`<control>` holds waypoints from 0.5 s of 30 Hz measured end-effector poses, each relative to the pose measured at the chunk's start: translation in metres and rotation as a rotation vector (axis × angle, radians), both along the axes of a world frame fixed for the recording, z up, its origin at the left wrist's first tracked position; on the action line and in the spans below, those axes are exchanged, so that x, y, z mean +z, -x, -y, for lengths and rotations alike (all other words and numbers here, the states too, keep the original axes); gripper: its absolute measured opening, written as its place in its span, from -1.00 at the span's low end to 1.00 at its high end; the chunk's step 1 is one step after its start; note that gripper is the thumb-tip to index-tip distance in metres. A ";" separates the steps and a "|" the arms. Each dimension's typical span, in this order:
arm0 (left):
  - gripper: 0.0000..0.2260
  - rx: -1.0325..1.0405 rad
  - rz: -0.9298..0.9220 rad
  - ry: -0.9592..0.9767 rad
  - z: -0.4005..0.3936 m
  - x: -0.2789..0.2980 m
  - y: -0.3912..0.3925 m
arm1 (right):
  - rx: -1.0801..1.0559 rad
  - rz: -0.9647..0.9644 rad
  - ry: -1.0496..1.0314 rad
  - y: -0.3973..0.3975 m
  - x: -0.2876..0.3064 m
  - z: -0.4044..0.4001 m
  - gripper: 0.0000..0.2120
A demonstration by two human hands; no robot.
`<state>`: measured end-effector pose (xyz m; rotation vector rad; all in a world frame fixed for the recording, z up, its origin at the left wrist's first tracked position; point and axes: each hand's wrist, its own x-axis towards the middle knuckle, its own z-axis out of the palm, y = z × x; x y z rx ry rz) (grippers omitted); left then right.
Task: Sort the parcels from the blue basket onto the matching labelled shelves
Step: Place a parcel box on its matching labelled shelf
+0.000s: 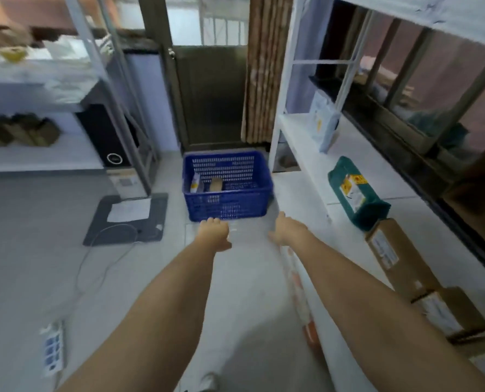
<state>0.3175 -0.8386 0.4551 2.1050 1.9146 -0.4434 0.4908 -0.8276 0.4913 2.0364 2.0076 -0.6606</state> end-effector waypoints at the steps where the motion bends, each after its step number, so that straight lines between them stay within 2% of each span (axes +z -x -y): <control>1: -0.53 0.060 0.025 0.041 0.009 -0.011 0.015 | -0.023 -0.004 0.020 0.016 -0.011 0.003 -0.40; 4: -0.53 0.133 0.101 0.033 0.023 -0.025 0.042 | 0.005 -0.007 0.015 0.070 -0.038 0.016 -0.40; 8: -0.54 0.128 0.091 0.019 0.020 -0.037 0.081 | 0.109 0.016 0.049 0.118 -0.060 0.023 -0.45; 15: -0.59 0.174 0.047 0.028 -0.003 -0.049 0.131 | 0.148 0.085 0.107 0.113 -0.069 -0.008 -0.49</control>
